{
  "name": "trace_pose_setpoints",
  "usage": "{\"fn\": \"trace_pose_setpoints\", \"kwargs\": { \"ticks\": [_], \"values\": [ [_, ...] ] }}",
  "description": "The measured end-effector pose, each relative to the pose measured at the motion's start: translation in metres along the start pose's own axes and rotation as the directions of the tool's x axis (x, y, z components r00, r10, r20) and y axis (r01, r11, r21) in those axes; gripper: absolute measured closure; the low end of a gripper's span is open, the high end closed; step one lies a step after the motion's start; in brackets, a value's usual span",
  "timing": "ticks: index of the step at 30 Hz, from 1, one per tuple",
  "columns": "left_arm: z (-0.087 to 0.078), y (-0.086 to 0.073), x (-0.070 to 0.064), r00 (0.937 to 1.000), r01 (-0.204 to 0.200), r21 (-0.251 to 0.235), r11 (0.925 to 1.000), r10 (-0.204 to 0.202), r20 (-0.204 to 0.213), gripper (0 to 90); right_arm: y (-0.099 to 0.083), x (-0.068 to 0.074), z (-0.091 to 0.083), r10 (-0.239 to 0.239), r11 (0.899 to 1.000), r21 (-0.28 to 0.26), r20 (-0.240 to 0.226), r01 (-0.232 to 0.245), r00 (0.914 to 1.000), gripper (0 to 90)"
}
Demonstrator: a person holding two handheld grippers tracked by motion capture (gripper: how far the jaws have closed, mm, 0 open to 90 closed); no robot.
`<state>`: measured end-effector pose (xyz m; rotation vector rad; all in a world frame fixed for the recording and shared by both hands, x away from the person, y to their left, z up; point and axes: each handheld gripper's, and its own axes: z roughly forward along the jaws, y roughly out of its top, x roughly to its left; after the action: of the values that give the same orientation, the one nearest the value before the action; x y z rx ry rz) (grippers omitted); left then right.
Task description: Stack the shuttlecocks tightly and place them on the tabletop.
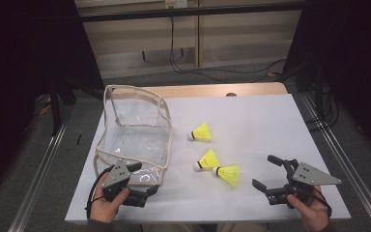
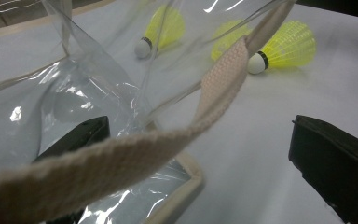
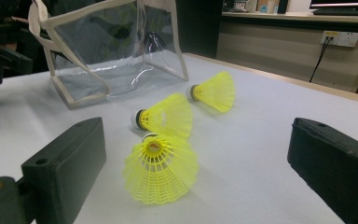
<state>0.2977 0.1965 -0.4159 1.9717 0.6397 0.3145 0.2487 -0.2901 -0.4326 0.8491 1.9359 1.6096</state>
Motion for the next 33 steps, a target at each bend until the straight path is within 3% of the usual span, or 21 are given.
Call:
{"fn": "trace_pose_setpoints", "kwargs": {
  "ticks": [6, 22, 27, 33],
  "values": [
    [-0.001, 0.0, 0.0, 1.0, -0.004, 0.001, 1.0, 0.004, 0.002, 6.0, 0.005, 0.002, 0.008, -0.048, 0.998, 0.03, -0.011, 0.048, 0.9988, 3.8],
    [-0.004, 0.005, -0.001, 0.9999, 0.004, -0.004, 1.0, -0.004, 0.011, 5.8, 0.012, -0.004, 0.018, -0.039, 0.998, 0.044, -0.014, 0.039, 0.9992, 3.8],
    [-0.004, 0.005, 0.001, 0.9998, 0.008, -0.013, 0.9999, -0.008, 0.02, 5.9, 0.012, -0.007, 0.024, -0.019, 0.996, 0.088, -0.008, 0.02, 0.9998, 4.1],
    [-0.004, 0.005, 0.001, 0.9998, 0.01, -0.019, 0.9998, -0.01, 0.019, 5.9, 0.016, -0.008, 0.032, -0.043, 0.993, 0.106, -0.011, 0.044, 0.999, 4.1]
  ]
}}
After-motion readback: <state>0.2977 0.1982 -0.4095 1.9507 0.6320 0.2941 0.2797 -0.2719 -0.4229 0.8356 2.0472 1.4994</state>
